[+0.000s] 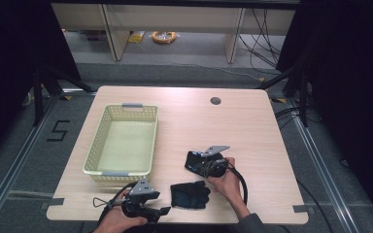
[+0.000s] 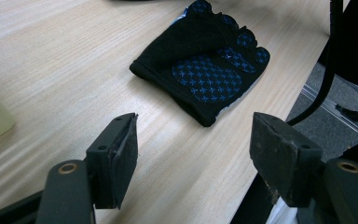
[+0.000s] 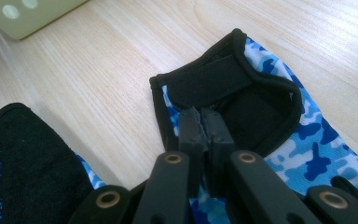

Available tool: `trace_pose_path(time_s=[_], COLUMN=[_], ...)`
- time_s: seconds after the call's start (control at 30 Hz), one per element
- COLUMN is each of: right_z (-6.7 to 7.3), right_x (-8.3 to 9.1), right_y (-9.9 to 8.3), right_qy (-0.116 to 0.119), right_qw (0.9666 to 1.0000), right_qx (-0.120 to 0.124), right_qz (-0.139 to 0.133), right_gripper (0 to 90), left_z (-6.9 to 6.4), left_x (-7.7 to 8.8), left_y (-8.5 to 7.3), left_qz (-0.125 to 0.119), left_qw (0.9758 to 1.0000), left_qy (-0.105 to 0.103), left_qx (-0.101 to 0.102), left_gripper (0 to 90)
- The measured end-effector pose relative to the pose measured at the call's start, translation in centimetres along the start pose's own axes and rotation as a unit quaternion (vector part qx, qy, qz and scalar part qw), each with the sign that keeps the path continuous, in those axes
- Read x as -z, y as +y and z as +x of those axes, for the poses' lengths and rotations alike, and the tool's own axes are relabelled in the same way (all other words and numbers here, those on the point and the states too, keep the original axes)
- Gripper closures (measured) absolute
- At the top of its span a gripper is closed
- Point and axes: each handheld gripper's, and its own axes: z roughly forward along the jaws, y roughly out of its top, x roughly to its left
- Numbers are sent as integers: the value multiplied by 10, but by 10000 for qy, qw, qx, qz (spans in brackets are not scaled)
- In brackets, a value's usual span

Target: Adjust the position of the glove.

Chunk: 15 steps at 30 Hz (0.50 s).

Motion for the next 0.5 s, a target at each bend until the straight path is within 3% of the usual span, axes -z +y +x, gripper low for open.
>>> trace_pose_path(time_s=[0.07, 0.13, 0.17, 0.2, 0.23, 0.27, 0.33, 0.4, 0.47, 0.5], right_z=[1, 0, 1, 2, 2, 4, 5, 4, 5, 5], right_x=[-1, 1, 0, 4, 3, 7, 12, 17, 23, 25], right_y=[0, 0, 1, 3, 3, 5, 9, 13, 16, 17], right_qy=[7, 43, 43, 102, 59, 73, 110, 115, 124, 142], right_qw=[9999, 10000, 9998, 9999, 9997, 9999, 9994, 9990, 9985, 9981], right_qx=[-129, -46, -41, -72, 48, 36, 81, 261, 286, 298], right_qz=[-74, -30, -167, -59, -238, -144, -313, -352, -453, -525], right_gripper=[892, 894, 894, 894, 894, 895, 895, 895, 895, 895], left_z=[1, 1, 2, 3, 2, 2, 2, 3, 4, 3], left_x=[0, 0, 0, 1, 1, 1, 1, 1, 2, 3], left_y=[0, 0, 0, 0, 0, 1, 0, 1, 1, 1], left_qz=[31, 23, 19, 39, 14, 7, -2, -24, -20, -33], left_qw=[10000, 10000, 10000, 10000, 10000, 10000, 10000, 10000, 10000, 10000], left_qy=[-15, -10, -12, 13, -7, -4, -12, 0, 14, 30], left_qx=[-32, -36, -41, -57, -32, -30, 58, -33, -27, 58], left_gripper=[323, 325, 326, 326, 326, 325, 325, 325, 325, 325])
